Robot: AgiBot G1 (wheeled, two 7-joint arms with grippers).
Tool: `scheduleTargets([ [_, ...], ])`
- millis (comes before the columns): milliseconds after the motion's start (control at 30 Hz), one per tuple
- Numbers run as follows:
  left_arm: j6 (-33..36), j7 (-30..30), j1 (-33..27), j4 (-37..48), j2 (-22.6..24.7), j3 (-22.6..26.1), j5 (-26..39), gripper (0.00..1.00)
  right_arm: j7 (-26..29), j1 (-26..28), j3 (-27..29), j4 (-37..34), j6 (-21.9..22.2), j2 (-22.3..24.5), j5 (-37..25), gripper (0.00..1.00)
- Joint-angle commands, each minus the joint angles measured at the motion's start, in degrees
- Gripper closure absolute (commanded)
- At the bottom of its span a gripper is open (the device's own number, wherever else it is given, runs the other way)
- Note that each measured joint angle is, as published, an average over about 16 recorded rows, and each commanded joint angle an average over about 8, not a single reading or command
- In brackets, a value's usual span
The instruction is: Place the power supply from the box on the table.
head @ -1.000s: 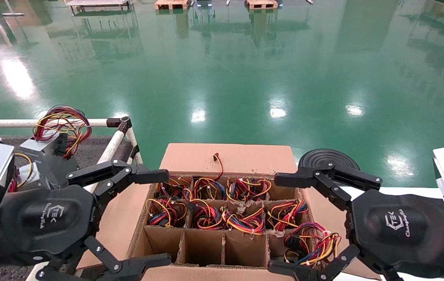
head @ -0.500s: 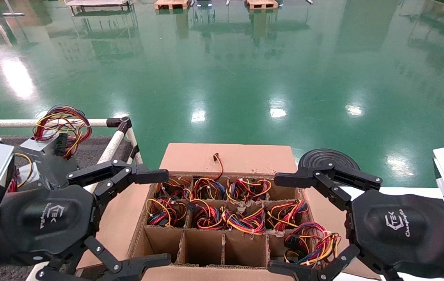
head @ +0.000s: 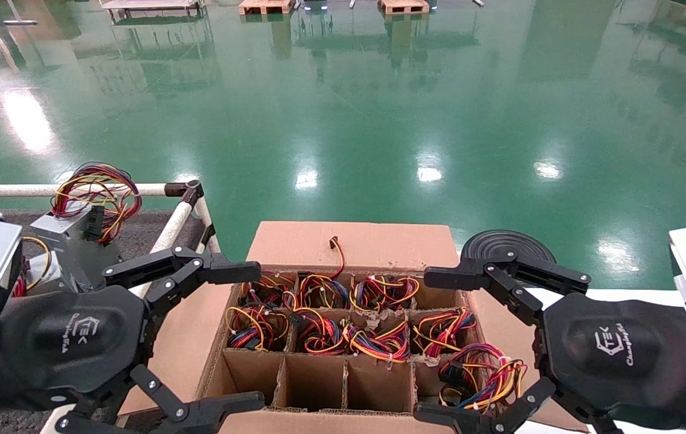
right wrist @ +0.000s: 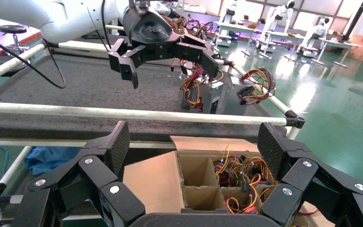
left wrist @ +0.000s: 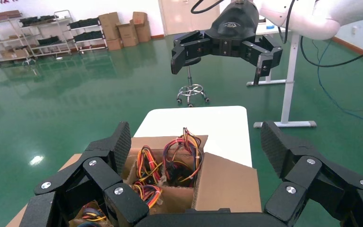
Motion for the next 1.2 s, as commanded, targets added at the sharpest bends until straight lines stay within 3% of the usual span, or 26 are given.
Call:
scheduleTargets([
  [33,0.00,0.00,0.00,0.00,0.00,0.00,0.00,0.00,0.00,0.00,0.00,0.00,0.00,0.00,0.00,1.00],
  [433,-1.10,0.42,-0.44,0.62,-0.76,1.31,1.70,0.00,0.00,0.00,0.00,0.00,0.00,0.00,0.00,1.00],
  [900,-7.87,0.66,-8.74,1.52,0.34,11.93,13.45,0.00,0.00,0.00,0.00,0.00,0.00,0.00,0.00,1.00],
  [1200,-11.50,2.53,-11.80,2.18,2.68,17.01,16.15,0.00,0.00,0.00,0.00,0.00,0.00,0.00,0.00,1.00],
])
